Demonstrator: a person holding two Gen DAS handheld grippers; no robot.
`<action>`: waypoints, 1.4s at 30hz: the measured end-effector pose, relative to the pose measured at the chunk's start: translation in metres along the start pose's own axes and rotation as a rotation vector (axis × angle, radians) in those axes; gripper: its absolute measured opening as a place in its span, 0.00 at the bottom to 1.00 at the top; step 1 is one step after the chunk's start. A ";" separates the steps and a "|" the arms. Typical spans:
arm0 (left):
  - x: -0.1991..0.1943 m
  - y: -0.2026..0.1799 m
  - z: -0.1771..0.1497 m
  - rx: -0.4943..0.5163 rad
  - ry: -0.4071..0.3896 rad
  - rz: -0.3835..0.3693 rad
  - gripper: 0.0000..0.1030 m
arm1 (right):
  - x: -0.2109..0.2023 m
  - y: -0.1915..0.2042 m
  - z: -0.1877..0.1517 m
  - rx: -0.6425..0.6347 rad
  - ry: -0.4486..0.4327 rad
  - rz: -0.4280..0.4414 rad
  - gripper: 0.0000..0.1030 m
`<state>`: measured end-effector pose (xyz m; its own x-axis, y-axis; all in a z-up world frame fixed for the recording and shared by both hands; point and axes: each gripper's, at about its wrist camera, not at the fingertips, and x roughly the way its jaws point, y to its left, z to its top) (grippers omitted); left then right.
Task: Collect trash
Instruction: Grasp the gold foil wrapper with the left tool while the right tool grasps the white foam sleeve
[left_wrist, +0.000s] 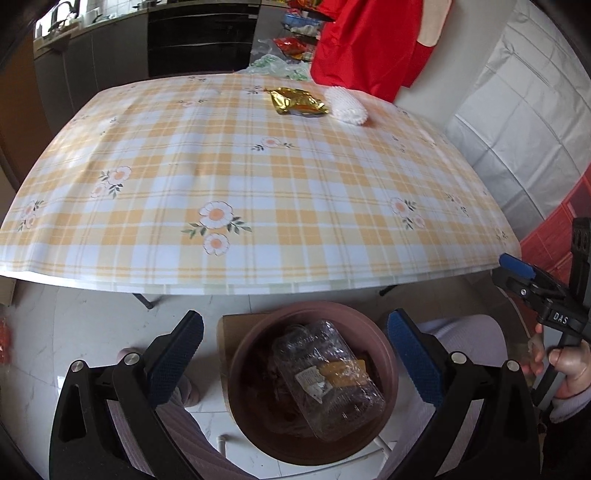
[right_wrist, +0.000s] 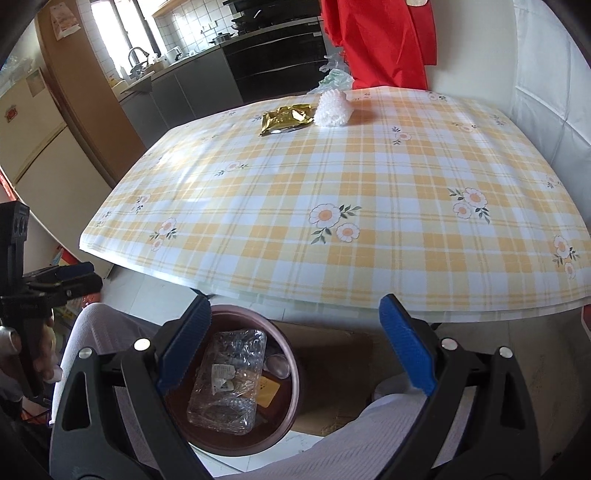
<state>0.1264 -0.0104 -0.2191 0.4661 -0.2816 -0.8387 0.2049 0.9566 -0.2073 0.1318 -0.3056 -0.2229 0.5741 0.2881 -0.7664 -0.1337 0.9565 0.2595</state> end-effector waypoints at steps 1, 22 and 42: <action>0.001 0.003 0.004 -0.002 -0.005 0.008 0.95 | 0.001 -0.002 0.002 0.002 -0.002 -0.005 0.89; 0.096 0.003 0.142 0.143 -0.051 0.098 0.95 | 0.072 -0.050 0.086 0.012 0.007 -0.052 0.89; 0.265 0.042 0.329 -0.190 -0.050 -0.045 0.94 | 0.205 -0.101 0.276 -0.012 -0.056 -0.031 0.89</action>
<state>0.5414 -0.0700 -0.2844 0.5032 -0.3232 -0.8015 0.0623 0.9386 -0.3393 0.4856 -0.3557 -0.2442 0.6227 0.2556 -0.7395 -0.1243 0.9654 0.2291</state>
